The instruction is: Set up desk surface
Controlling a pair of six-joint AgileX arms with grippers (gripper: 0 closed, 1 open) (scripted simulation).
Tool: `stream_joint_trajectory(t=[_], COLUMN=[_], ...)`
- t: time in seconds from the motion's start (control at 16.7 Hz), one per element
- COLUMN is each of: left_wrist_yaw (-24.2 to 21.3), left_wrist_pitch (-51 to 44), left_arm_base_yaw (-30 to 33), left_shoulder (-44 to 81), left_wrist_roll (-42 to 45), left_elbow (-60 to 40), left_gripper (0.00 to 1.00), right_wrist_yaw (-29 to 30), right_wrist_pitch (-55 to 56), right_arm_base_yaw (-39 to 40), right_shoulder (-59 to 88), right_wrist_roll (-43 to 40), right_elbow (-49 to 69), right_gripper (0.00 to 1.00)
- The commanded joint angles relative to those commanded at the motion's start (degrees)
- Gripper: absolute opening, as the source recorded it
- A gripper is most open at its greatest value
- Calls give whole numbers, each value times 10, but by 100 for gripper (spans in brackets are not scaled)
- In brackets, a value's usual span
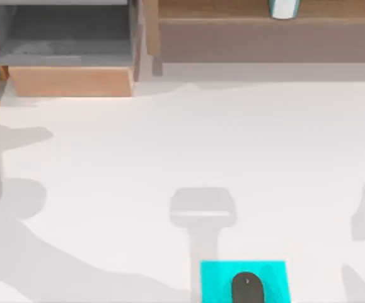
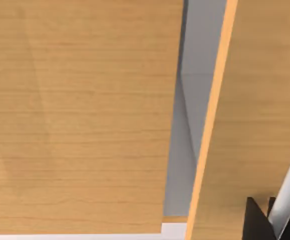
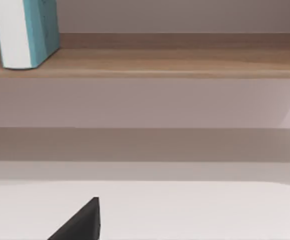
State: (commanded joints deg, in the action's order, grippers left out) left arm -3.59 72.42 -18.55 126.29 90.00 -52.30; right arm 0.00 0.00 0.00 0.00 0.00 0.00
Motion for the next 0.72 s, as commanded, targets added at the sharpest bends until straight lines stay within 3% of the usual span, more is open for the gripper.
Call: stream_joint_trajectory(t=[0.24, 0.72], left_wrist_yaw=[7, 28], left_wrist_pitch=[-15, -91], left_arm_base_yaw=[-4, 26], left_shoulder=[15, 75], left_wrist_roll=[-2, -2], left_elbow=[-20, -164], left_gripper=[0, 0], right_wrist_yaw=[0, 0], right_wrist_pitch=[0, 0], right_arm_base_yaw=[0, 0], right_shoulder=[0, 0], right_wrist_roll=[0, 0], right_elbow=[0, 0], right_gripper=[100, 100])
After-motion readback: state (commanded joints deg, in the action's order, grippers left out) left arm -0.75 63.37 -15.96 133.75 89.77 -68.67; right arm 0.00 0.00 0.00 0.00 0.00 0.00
